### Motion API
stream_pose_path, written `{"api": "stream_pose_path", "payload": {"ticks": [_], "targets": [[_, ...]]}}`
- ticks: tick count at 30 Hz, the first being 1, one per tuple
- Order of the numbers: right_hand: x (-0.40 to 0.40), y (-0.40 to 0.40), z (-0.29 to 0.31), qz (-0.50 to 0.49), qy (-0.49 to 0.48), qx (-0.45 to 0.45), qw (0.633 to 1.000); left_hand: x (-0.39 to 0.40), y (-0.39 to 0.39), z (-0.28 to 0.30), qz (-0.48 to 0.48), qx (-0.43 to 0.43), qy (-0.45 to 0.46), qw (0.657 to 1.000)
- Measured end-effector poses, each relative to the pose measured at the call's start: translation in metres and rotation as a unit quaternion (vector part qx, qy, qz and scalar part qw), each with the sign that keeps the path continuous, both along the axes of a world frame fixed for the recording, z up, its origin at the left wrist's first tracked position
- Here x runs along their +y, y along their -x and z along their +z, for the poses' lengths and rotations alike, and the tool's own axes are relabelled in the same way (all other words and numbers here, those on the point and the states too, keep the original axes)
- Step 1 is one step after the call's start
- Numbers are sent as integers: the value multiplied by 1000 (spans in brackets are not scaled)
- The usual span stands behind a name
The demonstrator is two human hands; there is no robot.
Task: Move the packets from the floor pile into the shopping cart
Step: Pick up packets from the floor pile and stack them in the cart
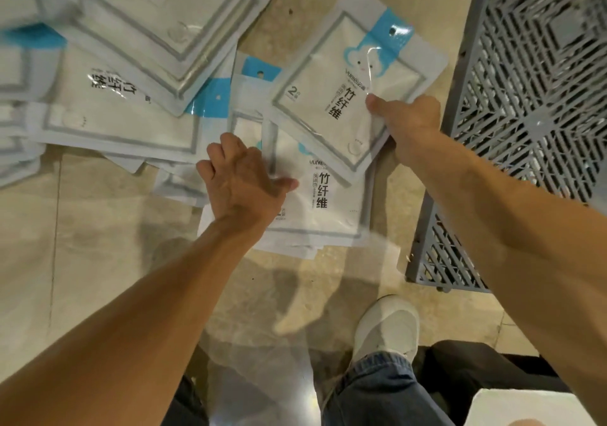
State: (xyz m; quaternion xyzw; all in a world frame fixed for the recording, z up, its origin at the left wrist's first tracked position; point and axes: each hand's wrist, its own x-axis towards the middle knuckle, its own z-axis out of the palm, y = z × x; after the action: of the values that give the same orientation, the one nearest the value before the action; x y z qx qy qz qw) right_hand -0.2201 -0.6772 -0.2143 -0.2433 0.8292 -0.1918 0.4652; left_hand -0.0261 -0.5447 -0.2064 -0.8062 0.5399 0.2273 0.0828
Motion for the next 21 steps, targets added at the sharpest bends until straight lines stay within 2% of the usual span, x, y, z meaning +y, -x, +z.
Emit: {"api": "stream_pose_path", "payload": {"ticks": [2, 4, 7, 10, 16, 21], "targets": [[6, 10, 6, -40, 19, -61, 997, 0, -5, 7, 7, 19, -15, 1000], [12, 17, 17, -80, 52, -114, 989, 4, -12, 13, 82, 111, -8, 990], [16, 24, 40, -118, 79, -168, 975, 9, -29, 27, 252, 338, 27, 906], [14, 24, 72, -107, 78, -187, 973, 9, -54, 56, 292, 438, 81, 846], [-5, 0, 166, -67, 62, -230, 969, -14, -122, 152, 344, 430, 164, 818], [-31, -39, 288, -3, 68, -257, 964, -38, -163, 264, 372, 401, 212, 810]]}}
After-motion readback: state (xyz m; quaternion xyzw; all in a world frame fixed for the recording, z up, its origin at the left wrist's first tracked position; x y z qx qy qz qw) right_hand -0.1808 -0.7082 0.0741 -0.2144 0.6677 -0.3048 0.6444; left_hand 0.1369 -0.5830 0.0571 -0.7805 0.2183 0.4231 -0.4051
